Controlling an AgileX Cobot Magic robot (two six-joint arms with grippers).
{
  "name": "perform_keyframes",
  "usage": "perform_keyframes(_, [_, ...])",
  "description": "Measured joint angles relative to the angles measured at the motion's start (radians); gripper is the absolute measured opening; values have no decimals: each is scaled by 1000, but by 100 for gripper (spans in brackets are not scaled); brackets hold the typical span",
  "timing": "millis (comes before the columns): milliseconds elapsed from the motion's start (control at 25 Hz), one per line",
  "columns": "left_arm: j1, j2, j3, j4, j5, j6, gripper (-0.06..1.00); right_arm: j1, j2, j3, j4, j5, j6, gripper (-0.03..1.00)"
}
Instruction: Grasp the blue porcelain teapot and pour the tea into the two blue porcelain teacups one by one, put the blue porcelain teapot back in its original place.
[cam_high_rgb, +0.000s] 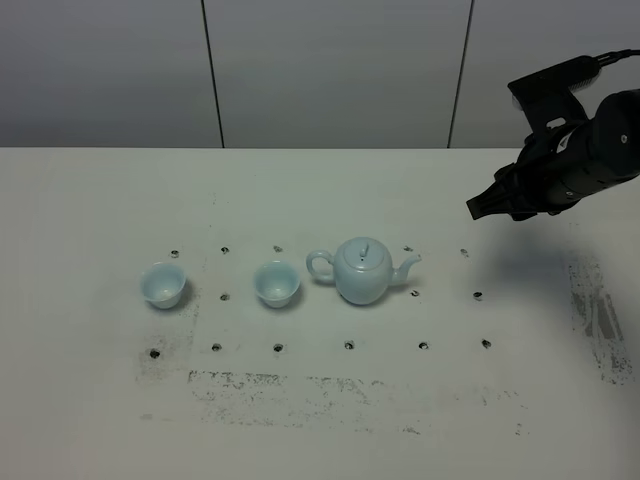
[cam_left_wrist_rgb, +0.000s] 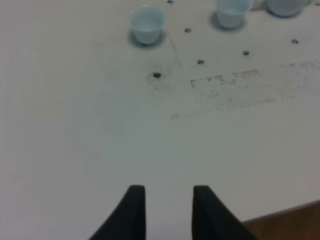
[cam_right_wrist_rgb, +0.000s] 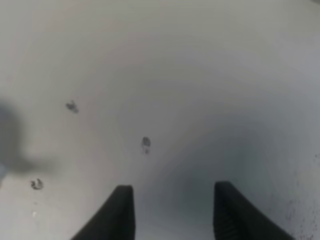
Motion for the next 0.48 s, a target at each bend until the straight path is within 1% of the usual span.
perform_keyframes(80, [0,0,0,0,0,1,29,4,0,0,5,-15,-12,38])
perform_keyframes(200, [0,0,0,0,0,1,29,31,0,-11,13,-29,-70,38])
perform_keyframes(320, [0,0,0,-1,1,1,29,96,9,-45,19,-27,-120,38])
perform_keyframes(400, [0,0,0,-1,1,1,29,140,37,-100,21,7,-128,38])
perform_keyframes(480, [0,0,0,-1,1,1,29,180,83,-190,26,70,-126,38])
